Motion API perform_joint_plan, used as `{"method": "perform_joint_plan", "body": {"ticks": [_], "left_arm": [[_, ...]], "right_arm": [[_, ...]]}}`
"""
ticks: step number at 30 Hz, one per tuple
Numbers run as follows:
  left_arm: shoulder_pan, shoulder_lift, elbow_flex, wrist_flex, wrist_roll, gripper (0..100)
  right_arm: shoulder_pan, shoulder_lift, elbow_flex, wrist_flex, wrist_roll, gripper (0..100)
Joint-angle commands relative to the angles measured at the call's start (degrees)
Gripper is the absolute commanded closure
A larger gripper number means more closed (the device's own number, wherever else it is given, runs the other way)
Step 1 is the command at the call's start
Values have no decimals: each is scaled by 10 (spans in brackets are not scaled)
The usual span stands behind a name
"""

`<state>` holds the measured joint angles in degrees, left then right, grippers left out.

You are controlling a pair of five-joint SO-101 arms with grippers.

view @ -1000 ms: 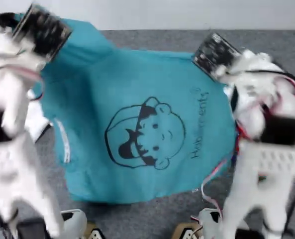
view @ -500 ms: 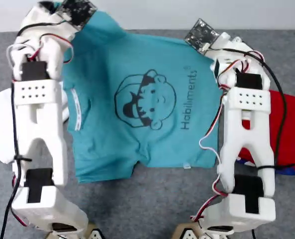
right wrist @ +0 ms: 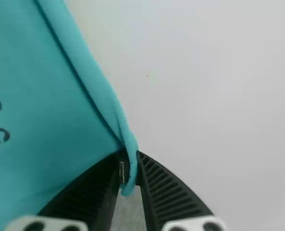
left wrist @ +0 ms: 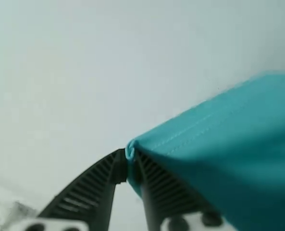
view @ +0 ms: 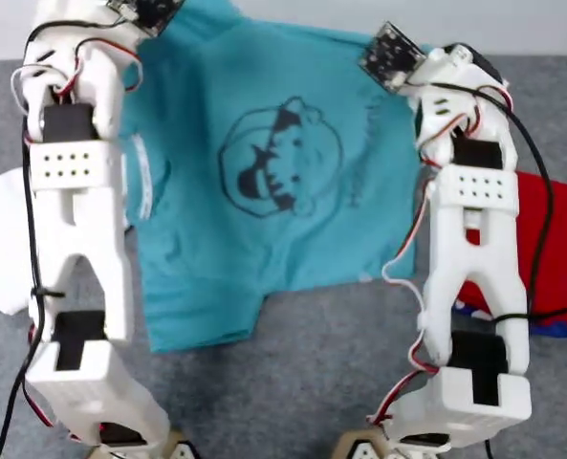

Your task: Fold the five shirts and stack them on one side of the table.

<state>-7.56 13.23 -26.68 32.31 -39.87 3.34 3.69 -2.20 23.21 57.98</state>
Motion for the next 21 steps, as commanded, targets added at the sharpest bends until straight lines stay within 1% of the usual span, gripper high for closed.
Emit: {"method": "perform_joint_plan", "body": {"ticks": [1,7,9,15,21], "left_arm": [[2,-8,-29,87,-7,995],[7,-9,-31,307,-7,995],[8,-18,-31,367,-7,995],[14,-67,-28,480,-5,995],[33,-95,-28,640,-7,995]], "right_arm": [[0,-8,-21,31,4,988],[3,-8,-23,153,4,988],[1,-9,-24,192,4,988],[-1,-10,-24,298,4,988],[-2,-21,-24,414,5,988]]}}
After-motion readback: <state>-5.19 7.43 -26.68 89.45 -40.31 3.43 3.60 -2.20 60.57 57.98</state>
